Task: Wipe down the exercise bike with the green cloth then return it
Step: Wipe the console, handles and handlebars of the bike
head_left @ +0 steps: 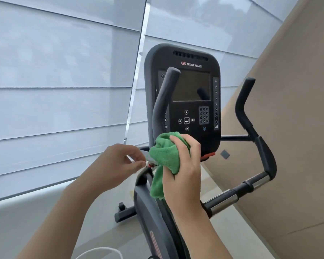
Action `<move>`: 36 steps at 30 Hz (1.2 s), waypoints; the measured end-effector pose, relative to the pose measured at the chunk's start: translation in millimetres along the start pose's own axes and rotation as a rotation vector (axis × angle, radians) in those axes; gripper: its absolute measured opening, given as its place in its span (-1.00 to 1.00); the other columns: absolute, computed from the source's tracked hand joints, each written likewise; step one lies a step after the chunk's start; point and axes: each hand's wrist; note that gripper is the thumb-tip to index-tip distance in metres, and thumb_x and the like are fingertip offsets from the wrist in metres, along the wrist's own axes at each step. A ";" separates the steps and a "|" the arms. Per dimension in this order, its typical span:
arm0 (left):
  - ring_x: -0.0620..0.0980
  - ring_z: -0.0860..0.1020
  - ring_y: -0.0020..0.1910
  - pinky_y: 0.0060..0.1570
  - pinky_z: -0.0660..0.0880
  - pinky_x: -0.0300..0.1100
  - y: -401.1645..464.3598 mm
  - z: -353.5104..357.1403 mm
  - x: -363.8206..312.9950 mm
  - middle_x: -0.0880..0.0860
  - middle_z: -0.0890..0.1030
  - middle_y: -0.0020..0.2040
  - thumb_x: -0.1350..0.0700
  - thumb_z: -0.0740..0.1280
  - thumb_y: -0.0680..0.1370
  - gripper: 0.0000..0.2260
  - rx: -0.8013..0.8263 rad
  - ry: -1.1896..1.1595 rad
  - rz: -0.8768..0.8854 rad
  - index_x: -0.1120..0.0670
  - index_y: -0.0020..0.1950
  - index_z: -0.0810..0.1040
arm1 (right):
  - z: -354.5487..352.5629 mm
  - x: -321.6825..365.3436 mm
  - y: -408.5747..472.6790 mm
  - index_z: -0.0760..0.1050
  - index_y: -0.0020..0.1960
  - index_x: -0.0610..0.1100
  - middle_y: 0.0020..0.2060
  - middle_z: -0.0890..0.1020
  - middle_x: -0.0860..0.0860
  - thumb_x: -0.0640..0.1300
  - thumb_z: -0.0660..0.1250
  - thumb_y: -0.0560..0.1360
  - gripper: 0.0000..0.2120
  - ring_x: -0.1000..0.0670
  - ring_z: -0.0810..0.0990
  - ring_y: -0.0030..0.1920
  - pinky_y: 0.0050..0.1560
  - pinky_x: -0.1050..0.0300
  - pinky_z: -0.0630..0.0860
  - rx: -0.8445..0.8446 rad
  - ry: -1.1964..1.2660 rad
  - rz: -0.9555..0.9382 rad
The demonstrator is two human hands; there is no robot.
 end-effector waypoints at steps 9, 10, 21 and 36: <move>-0.12 0.66 -0.20 -0.15 0.56 -0.18 16.8 -19.7 20.7 -0.23 0.69 -0.16 0.06 0.43 0.58 -0.87 0.040 0.004 -0.025 -0.09 -0.16 0.69 | 53.9 6.1 29.8 -0.32 0.68 0.00 0.54 0.17 -0.19 0.09 0.46 0.57 0.07 -0.16 0.57 0.25 0.13 -0.04 0.60 0.420 -0.617 0.247; -0.14 0.66 -0.20 -0.15 0.56 -0.18 19.2 -21.3 22.6 -0.23 0.69 -0.14 0.06 0.43 0.58 -0.87 0.046 0.002 -0.020 -0.10 -0.15 0.69 | 55.1 5.7 32.9 -0.25 0.67 -0.06 0.45 0.30 -0.18 0.06 0.46 0.58 0.02 -0.14 0.61 0.19 0.10 0.01 0.60 0.394 -0.643 0.266; -0.17 0.64 -0.19 -0.32 0.44 -0.39 28.2 -26.2 25.3 -0.31 0.65 -0.17 0.02 0.42 0.60 -0.87 0.148 0.001 0.059 -0.13 -0.14 0.67 | 37.2 -7.6 62.0 0.49 0.08 0.06 -0.09 0.67 0.13 0.11 0.56 0.33 -0.60 0.05 0.68 -0.06 0.02 -0.03 0.68 0.314 -0.234 0.622; -0.14 0.68 -0.22 -0.21 0.54 -0.25 36.7 -18.4 32.6 -0.17 0.70 -0.19 0.09 0.43 0.59 -0.87 0.058 -0.062 -0.018 -0.06 -0.15 0.69 | 13.3 -22.3 47.4 0.50 0.33 0.22 0.00 0.69 0.27 -0.27 0.39 0.58 -0.53 0.24 0.66 0.06 0.00 0.36 0.56 0.269 0.008 0.430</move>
Point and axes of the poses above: each hand's wrist, its own y-axis towards the middle knuckle, its own z-axis out of the palm, x = y × z
